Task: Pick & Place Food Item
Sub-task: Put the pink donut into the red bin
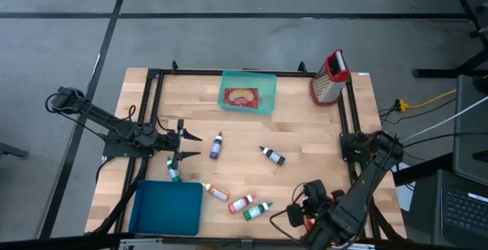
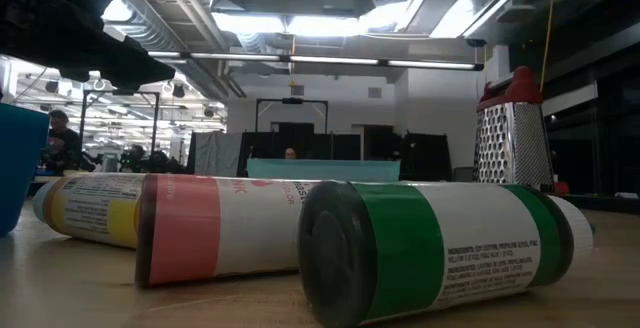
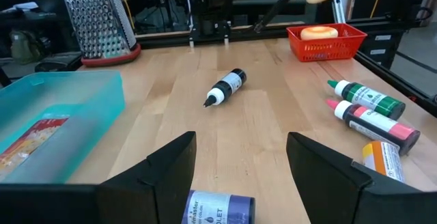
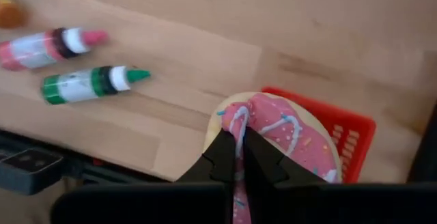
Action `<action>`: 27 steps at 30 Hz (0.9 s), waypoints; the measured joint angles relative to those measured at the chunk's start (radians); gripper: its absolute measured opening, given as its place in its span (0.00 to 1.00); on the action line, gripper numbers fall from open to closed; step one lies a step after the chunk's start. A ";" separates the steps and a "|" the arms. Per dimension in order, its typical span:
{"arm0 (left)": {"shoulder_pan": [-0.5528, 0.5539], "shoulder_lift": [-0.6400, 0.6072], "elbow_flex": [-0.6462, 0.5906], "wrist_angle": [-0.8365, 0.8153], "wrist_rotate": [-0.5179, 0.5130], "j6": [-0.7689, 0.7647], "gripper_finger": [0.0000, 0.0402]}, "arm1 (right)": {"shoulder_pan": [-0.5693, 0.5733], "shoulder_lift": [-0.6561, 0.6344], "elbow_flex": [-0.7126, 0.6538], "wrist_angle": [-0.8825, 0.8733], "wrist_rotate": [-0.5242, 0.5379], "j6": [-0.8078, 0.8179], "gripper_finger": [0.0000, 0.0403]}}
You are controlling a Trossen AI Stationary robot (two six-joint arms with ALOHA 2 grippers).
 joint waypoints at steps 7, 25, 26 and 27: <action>0.000 0.000 0.000 -0.001 0.000 0.001 0.56 | 0.011 0.043 0.000 0.001 -0.077 0.027 0.02; 0.000 0.000 0.000 -0.003 -0.002 0.003 0.56 | 0.067 0.156 0.000 0.001 -0.178 0.031 0.02; 0.000 0.000 0.000 -0.003 -0.002 0.002 0.56 | 0.070 0.161 -0.001 0.001 -0.178 0.032 0.02; 0.000 0.000 0.000 -0.003 -0.002 0.002 0.56 | 0.073 0.166 -0.001 0.001 -0.178 0.034 0.02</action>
